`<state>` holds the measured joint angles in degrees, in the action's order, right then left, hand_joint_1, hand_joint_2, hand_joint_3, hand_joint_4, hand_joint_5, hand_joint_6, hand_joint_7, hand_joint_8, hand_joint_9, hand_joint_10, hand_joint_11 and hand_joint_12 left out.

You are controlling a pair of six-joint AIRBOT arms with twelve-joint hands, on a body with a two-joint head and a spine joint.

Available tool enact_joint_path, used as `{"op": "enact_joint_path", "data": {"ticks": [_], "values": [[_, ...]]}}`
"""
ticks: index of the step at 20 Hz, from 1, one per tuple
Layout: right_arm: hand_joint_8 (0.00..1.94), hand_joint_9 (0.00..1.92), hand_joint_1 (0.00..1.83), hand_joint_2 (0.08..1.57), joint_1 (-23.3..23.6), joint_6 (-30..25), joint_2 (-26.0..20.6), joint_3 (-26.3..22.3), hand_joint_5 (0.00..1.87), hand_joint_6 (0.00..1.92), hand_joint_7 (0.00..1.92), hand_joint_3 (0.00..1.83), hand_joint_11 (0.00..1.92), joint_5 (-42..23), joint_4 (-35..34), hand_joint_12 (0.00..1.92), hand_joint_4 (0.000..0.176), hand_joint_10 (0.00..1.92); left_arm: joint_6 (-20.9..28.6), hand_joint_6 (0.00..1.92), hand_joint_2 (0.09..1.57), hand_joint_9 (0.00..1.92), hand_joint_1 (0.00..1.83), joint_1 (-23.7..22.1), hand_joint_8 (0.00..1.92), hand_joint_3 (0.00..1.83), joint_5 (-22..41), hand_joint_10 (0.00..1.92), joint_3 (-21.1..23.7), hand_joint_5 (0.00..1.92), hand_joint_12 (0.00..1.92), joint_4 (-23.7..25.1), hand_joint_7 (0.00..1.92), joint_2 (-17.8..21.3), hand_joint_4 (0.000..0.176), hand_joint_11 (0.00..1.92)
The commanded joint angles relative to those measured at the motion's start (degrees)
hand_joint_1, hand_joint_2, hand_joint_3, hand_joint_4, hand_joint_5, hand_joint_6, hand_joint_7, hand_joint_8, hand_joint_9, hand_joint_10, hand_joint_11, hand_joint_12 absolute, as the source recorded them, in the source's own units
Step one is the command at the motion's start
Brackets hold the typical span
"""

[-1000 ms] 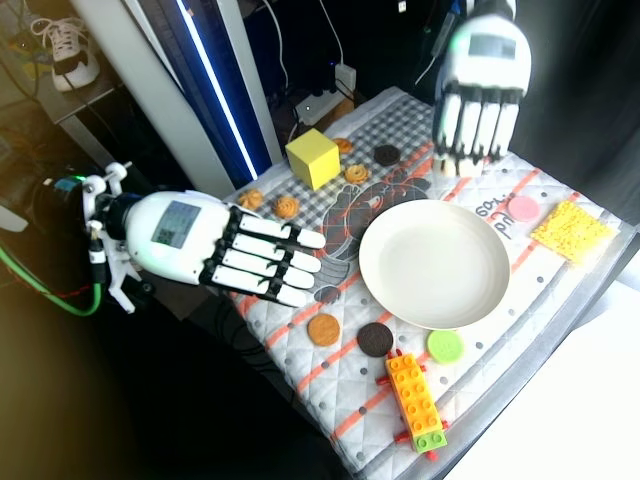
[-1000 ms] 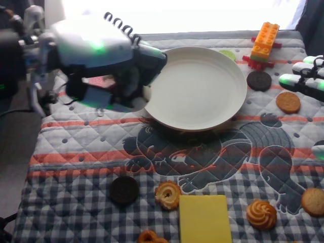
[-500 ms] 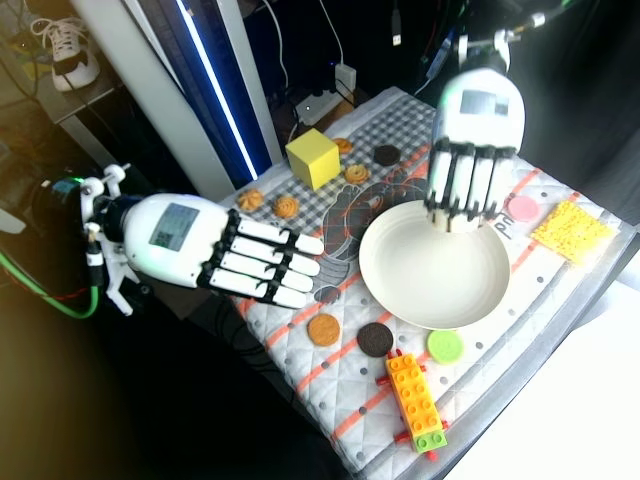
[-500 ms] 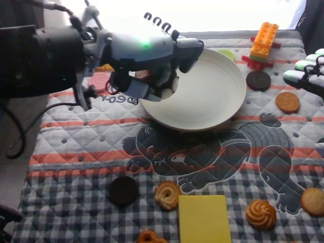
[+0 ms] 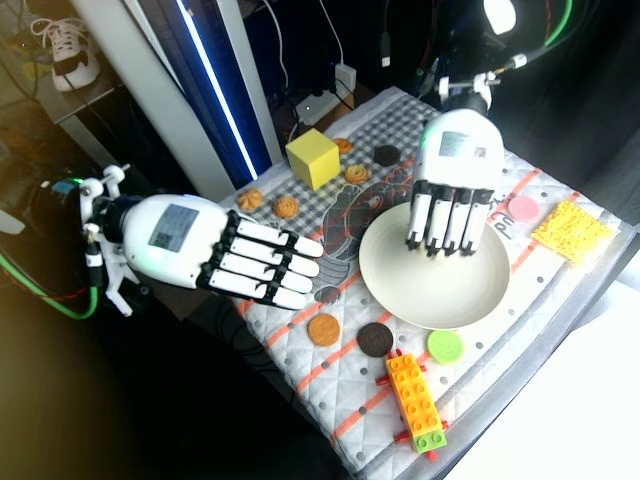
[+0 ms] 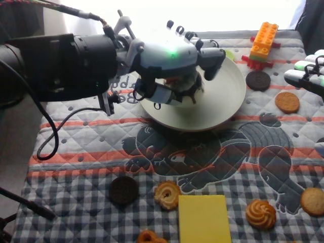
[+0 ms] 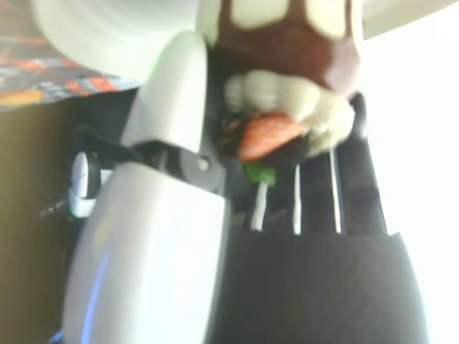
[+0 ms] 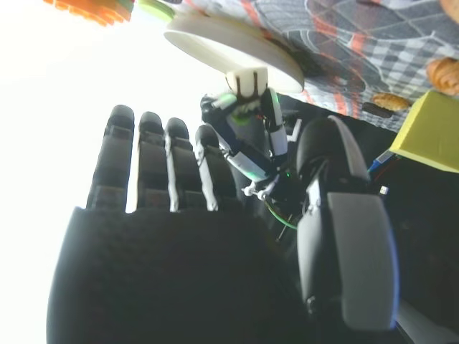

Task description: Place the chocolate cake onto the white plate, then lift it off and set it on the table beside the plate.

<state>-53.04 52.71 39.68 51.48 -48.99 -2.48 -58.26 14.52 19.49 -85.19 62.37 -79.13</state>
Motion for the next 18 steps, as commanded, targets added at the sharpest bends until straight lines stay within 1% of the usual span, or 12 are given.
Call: {"op": "enact_joint_path", "data": {"ticks": [1, 2, 3, 4, 5, 6, 9, 10, 12, 13, 14, 18], "values": [[0.0, 0.0, 0.44, 1.26, 0.32, -0.16, -0.15, 0.35, 0.0, 0.0, 0.0, 0.0, 0.0, -6.62, -0.91, 0.52, 0.02, 0.0, 0.01, 0.68, 1.18, 0.0, 1.04, -0.26, 0.5, 0.0, 3.42, 0.81, -0.24, 0.0, 1.4, -1.71, 0.01, -0.25, 0.05, 0.0], [0.0, 0.0, 0.42, 1.27, 0.31, -0.16, -0.15, 0.35, 0.0, 0.0, 0.0, 0.0, 0.0, -6.62, -0.91, 0.28, 0.021, 0.0, 0.01, 0.32, 1.15, 0.0, 0.93, -0.1, 0.25, 0.0, 3.62, 0.46, -0.4, 0.0, 1.12, -1.72, 0.0, -0.6, 0.086, 0.0], [0.0, 0.0, 0.38, 1.27, 0.31, -0.16, -0.15, 0.35, 0.0, 0.0, 0.0, 0.0, 0.0, -6.62, -0.91, 0.11, 0.009, 0.0, 0.01, 0.12, 1.13, 0.0, 0.84, -0.02, 0.08, 0.0, 3.96, 0.24, -0.41, 0.0, 0.84, -1.71, 0.0, -0.71, 0.113, 0.0], [0.0, 0.0, 0.35, 1.27, 0.3, -0.16, -0.15, 0.35, 0.0, 0.0, 0.0, 0.0, 0.0, -6.64, -0.91, 0.02, 0.001, 0.0, 0.01, 0.02, 1.07, 0.0, 0.73, -0.02, 0.01, 0.0, 4.26, 0.05, -0.32, 0.0, 0.48, -1.73, 0.0, -0.62, 0.144, 0.0], [0.0, 0.0, 0.33, 1.28, 0.25, -0.16, -0.17, 0.33, 0.0, 0.0, 0.0, 0.01, 0.0, -6.64, -0.91, 0.0, 0.0, 0.0, 0.01, 0.0, 1.03, 0.0, 0.66, -0.02, 0.0, 0.0, 4.7, 0.01, -0.21, 0.0, 0.11, -1.85, 0.0, -0.32, 0.168, 0.0], [0.0, 0.0, 0.33, 1.29, 0.2, -0.16, -0.17, 0.33, 0.0, 0.0, 0.0, 0.01, 0.0, -6.64, -0.91, 0.0, 0.0, 0.0, 0.01, 0.0, 1.0, 0.0, 0.62, -0.04, 0.0, 0.0, 4.89, 0.0, 0.01, 0.0, 0.02, -2.44, 0.0, 0.12, 0.174, 0.0], [0.0, 0.0, 0.37, 1.26, 0.19, -0.16, -0.17, 0.31, 0.0, 0.0, 0.0, 0.0, 0.0, -6.64, -0.91, 0.0, 0.013, 0.0, 0.01, 0.0, 0.95, 0.0, 0.59, -0.14, 0.0, 0.0, 5.89, 0.0, 1.91, 0.0, 0.0, -6.61, 0.0, 3.15, 0.176, 0.0], [0.0, 0.0, 0.41, 1.26, 0.2, -0.16, -0.17, 0.3, 0.0, 0.0, 0.0, 0.0, 0.0, -6.64, -0.91, 0.0, 0.0, 0.0, 0.01, 0.0, 0.99, 0.0, 0.61, -0.32, 0.0, 0.0, 6.49, 0.0, 2.8, 0.0, 0.0, -7.73, 0.0, 4.72, 0.176, 0.0], [0.0, 0.0, 0.44, 1.23, 0.35, -0.17, -0.17, 0.15, 0.0, 0.0, 0.0, 0.0, 0.0, -6.65, -0.89, 0.0, 0.014, 0.0, 0.01, 0.0, 1.0, 0.0, 0.51, -0.6, 0.0, 0.0, 7.7, 0.0, 4.73, 0.0, 0.0, -8.74, 0.0, 7.93, 0.125, 0.0], [0.0, 0.0, 0.45, 1.22, 0.44, -0.17, -0.17, 0.13, 0.0, 0.0, 0.0, 0.0, 0.0, -6.68, -0.87, 0.0, 0.001, 0.0, 0.01, 0.0, 1.0, 0.0, 0.5, -0.6, 0.0, 0.0, 8.25, 0.0, 5.73, 0.0, 0.0, -8.83, 0.0, 9.48, 0.138, 0.0], [0.0, 0.0, 0.48, 1.2, 0.52, -0.17, -0.17, 0.15, 0.0, 0.0, 0.0, 0.0, 0.0, -6.7, -0.83, 0.0, 0.001, 0.0, 0.01, 0.0, 0.98, 0.0, 0.5, -0.56, 0.0, 0.0, 8.75, 0.0, 7.01, 0.0, 0.0, -8.84, 0.0, 11.26, 0.168, 0.0], [0.0, 0.0, 0.58, 1.2, 1.44, -0.95, -0.33, 0.84, 0.0, 0.0, 0.0, 0.0, 0.0, -6.71, 0.54, 0.0, 0.0, 0.0, 0.01, 0.0, 1.09, 0.0, 0.58, 0.3, 0.0, 0.03, 10.23, 0.0, 11.26, 0.0, 0.0, -8.16, 0.0, 17.05, 0.176, 0.01]]}}
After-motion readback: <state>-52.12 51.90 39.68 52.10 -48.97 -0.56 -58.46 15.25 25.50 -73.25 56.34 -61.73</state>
